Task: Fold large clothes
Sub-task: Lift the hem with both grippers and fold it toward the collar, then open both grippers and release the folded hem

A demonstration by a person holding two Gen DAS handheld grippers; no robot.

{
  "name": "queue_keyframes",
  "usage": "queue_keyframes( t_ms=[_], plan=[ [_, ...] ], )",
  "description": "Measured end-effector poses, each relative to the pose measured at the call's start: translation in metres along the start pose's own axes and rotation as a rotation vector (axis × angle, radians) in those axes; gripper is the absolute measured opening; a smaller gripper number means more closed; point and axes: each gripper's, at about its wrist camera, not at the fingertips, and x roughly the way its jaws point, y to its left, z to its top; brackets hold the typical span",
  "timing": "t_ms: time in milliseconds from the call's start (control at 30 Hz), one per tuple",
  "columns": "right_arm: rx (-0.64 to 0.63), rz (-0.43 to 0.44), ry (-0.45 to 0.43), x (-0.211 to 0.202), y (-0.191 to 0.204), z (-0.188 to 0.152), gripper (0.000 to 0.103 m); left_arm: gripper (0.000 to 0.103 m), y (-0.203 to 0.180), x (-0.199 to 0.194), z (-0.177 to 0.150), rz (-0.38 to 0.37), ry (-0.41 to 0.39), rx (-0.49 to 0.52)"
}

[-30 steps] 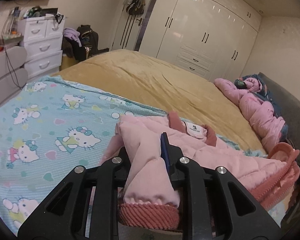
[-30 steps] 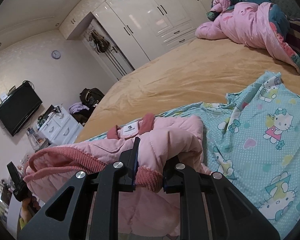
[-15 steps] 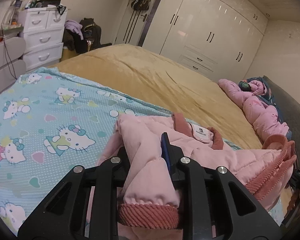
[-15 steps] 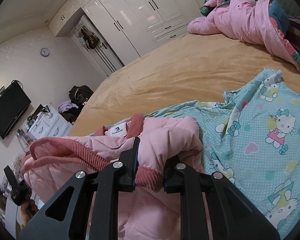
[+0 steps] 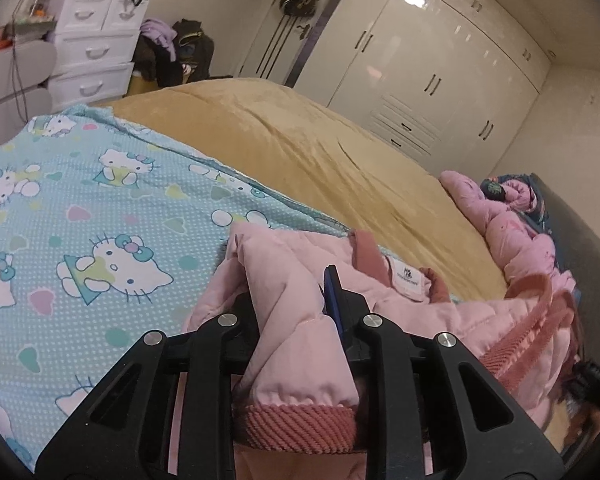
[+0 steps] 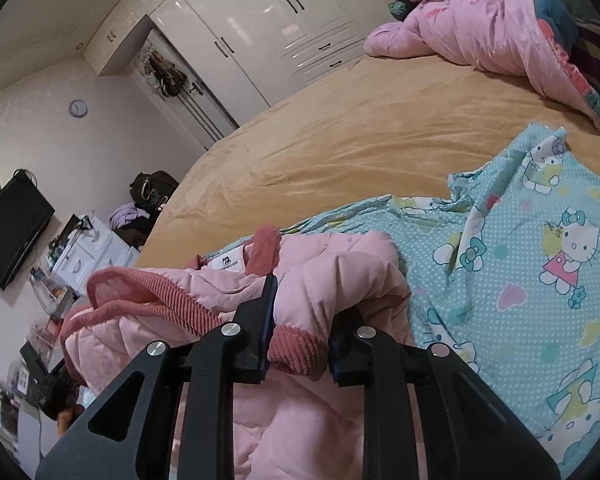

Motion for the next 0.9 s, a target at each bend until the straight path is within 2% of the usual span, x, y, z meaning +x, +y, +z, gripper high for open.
queue_keyframes(
  t_ms=[200, 367, 467, 500, 533, 600, 700, 800, 900],
  plan=[
    [-0.001, 0.016, -0.017, -0.005, 0.0, -0.002, 0.024, 0.016, 0.004, 0.002, -0.001, -0.016, 0.008, 0.005],
    [0.055, 0.044, -0.011, -0.003, -0.006, 0.0, 0.026, 0.017, 0.006, 0.002, 0.004, -0.035, 0.02, 0.014],
    [0.069, 0.08, -0.014, -0.006, -0.005, 0.002, 0.033, 0.017, 0.005, 0.003, 0.004, -0.035, 0.024, 0.021],
    [0.076, 0.108, -0.016, -0.008, -0.004, 0.003, 0.044, 0.018, 0.004, 0.003, 0.004, -0.035, 0.024, 0.023],
    [0.088, 0.144, -0.023, -0.01, -0.003, 0.002, 0.067, 0.018, 0.004, 0.003, 0.004, -0.039, 0.024, 0.026],
    [0.089, 0.141, -0.069, -0.02, 0.003, 0.002, 0.096, 0.019, 0.002, 0.003, 0.005, -0.048, 0.026, 0.03],
    [0.008, 0.126, -0.122, -0.035, 0.022, 0.0, 0.097, 0.02, 0.0, 0.003, 0.004, -0.053, 0.024, 0.039],
    [-0.187, 0.073, -0.152, -0.045, 0.059, -0.019, 0.097, 0.025, -0.003, 0.002, 0.004, -0.065, 0.025, 0.041],
    [-0.376, 0.022, -0.132, -0.037, 0.091, -0.053, 0.097, 0.026, -0.005, -0.001, 0.004, -0.062, 0.017, 0.045]
  ],
)
